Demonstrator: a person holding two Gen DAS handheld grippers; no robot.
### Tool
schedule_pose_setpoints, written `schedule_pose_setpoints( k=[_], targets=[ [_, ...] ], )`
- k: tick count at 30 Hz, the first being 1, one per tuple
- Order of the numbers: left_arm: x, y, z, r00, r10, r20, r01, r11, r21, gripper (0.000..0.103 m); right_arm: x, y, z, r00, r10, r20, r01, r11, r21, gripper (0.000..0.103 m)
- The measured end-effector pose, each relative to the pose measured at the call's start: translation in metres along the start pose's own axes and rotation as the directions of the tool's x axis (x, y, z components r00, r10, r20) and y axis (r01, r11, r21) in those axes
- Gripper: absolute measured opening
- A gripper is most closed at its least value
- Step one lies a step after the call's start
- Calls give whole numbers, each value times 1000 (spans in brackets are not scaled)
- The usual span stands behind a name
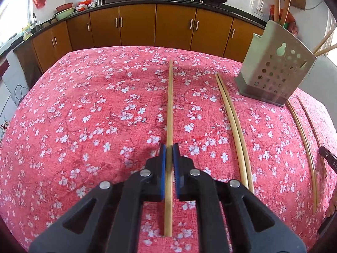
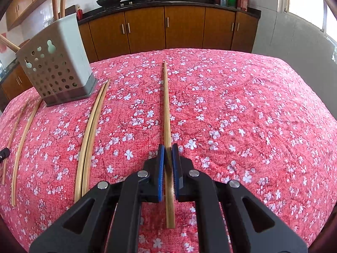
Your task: Organize utensils
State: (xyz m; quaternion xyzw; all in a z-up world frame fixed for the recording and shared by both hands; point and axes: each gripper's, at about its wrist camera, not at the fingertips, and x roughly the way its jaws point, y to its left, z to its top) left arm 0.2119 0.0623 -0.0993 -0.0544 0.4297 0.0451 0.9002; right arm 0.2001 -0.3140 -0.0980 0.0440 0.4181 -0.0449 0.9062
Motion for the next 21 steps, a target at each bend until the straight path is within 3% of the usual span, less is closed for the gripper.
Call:
schedule_pose_setpoints(
  k=[21],
  targets=[
    [0, 0, 1, 1000, -4, 1, 4, 1000, -3, 11, -2, 0, -1, 1000, 2, -1, -2, 1000, 2, 8]
  ],
)
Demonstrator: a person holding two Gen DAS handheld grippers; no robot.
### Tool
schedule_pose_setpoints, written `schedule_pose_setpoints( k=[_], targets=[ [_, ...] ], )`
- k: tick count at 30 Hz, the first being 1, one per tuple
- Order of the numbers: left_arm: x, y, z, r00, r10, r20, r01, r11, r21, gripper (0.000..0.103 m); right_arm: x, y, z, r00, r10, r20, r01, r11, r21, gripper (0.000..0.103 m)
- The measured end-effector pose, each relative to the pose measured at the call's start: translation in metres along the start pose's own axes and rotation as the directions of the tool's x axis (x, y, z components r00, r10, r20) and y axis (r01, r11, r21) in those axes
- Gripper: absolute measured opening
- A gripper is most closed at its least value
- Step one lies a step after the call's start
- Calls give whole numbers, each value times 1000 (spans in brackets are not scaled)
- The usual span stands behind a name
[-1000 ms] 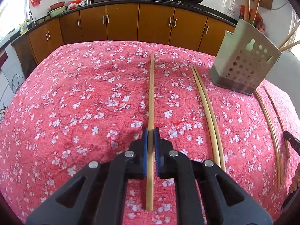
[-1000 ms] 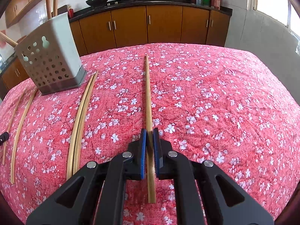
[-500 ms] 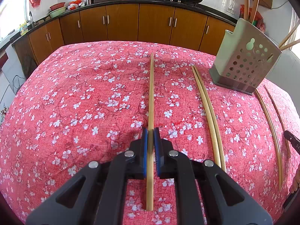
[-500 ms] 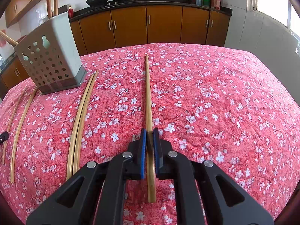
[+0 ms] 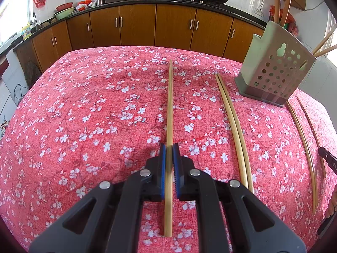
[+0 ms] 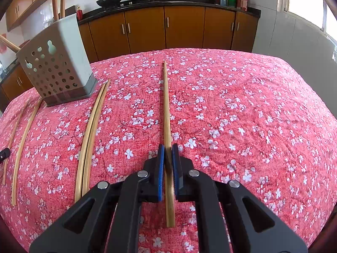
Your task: Organize utensils
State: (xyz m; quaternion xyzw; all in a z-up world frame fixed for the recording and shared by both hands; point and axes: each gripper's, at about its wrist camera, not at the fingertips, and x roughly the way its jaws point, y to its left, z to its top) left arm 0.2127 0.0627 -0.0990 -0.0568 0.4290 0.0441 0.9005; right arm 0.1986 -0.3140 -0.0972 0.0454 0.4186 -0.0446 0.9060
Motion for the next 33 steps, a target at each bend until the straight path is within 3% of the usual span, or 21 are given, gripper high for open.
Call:
schedule_pose_setpoints(
  k=[33],
  targets=[
    [-2, 0, 0, 1000, -5, 3, 5, 1000, -6, 11, 0, -1, 0, 1000, 0, -1, 0, 1000, 1, 8]
  ],
)
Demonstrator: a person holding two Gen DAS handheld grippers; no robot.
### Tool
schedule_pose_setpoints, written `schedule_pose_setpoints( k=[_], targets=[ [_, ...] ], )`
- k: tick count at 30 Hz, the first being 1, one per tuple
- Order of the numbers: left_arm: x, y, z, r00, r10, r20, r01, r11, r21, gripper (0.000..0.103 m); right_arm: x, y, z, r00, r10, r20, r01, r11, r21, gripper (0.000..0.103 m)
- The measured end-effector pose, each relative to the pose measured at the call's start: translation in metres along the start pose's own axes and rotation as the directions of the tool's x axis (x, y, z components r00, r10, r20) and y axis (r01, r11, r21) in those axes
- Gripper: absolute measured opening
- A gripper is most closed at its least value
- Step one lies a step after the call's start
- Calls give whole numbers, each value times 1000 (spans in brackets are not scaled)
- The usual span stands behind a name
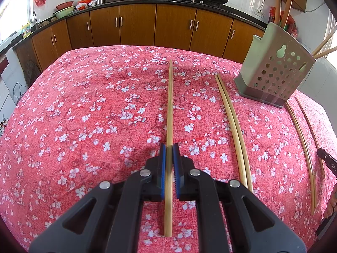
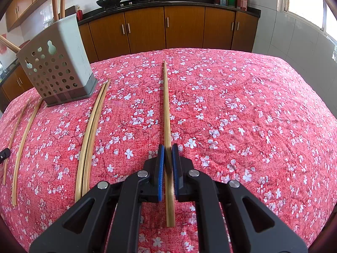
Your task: Organize utensils
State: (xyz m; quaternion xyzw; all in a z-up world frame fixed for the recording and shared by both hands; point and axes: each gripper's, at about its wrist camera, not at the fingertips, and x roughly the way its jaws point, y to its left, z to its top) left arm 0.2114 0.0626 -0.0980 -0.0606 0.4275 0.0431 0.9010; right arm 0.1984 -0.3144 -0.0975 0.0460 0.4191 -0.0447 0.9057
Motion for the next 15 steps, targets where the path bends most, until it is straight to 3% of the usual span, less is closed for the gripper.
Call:
schedule_pose_setpoints(
  k=[15],
  targets=[
    [-2, 1, -1, 1000, -16, -1, 16, 1000, -4, 11, 0, 0, 0, 1000, 1, 0, -1, 1000, 2, 8]
  ],
)
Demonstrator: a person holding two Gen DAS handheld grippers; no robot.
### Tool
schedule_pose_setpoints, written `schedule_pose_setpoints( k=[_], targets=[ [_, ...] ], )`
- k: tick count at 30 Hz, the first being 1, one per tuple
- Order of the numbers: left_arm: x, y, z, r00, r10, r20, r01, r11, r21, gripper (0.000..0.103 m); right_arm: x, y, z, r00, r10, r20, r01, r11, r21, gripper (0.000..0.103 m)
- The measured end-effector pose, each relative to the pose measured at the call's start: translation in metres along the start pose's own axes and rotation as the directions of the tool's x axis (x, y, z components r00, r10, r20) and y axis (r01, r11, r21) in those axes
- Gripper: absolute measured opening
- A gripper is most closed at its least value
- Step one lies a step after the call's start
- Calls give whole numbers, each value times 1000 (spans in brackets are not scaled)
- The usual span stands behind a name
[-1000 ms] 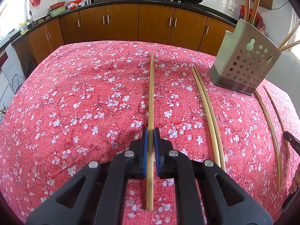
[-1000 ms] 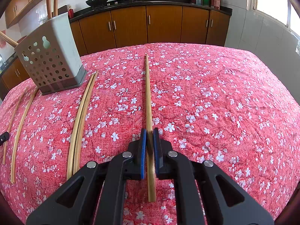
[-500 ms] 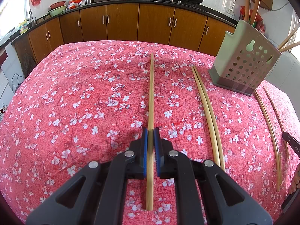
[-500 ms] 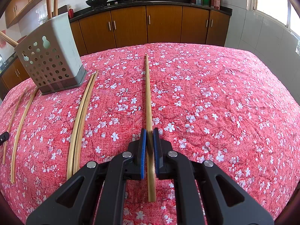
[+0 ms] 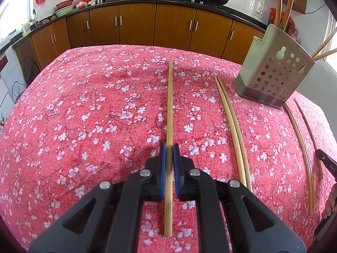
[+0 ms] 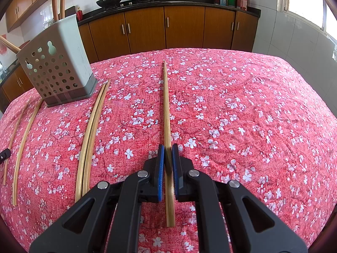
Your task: Organize utensils
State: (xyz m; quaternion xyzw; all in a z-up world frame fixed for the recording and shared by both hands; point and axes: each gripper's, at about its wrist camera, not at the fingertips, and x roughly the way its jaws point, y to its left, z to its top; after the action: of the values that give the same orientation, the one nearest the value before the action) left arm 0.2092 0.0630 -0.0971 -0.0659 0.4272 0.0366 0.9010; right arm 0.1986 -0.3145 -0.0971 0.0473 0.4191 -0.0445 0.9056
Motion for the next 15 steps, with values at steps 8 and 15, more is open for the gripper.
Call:
schedule_pose_setpoints(
  k=[8, 15],
  targets=[
    [-8, -3, -10, 1000, 3, -3, -2, 999, 36, 11, -1, -1, -2, 1000, 9, 0, -9, 1000, 6, 8],
    [-27, 0, -1, 999, 9, 51, -11, 999, 45, 8, -31, -3, 6, 995, 0, 102, -2, 1000, 15, 8]
  ],
)
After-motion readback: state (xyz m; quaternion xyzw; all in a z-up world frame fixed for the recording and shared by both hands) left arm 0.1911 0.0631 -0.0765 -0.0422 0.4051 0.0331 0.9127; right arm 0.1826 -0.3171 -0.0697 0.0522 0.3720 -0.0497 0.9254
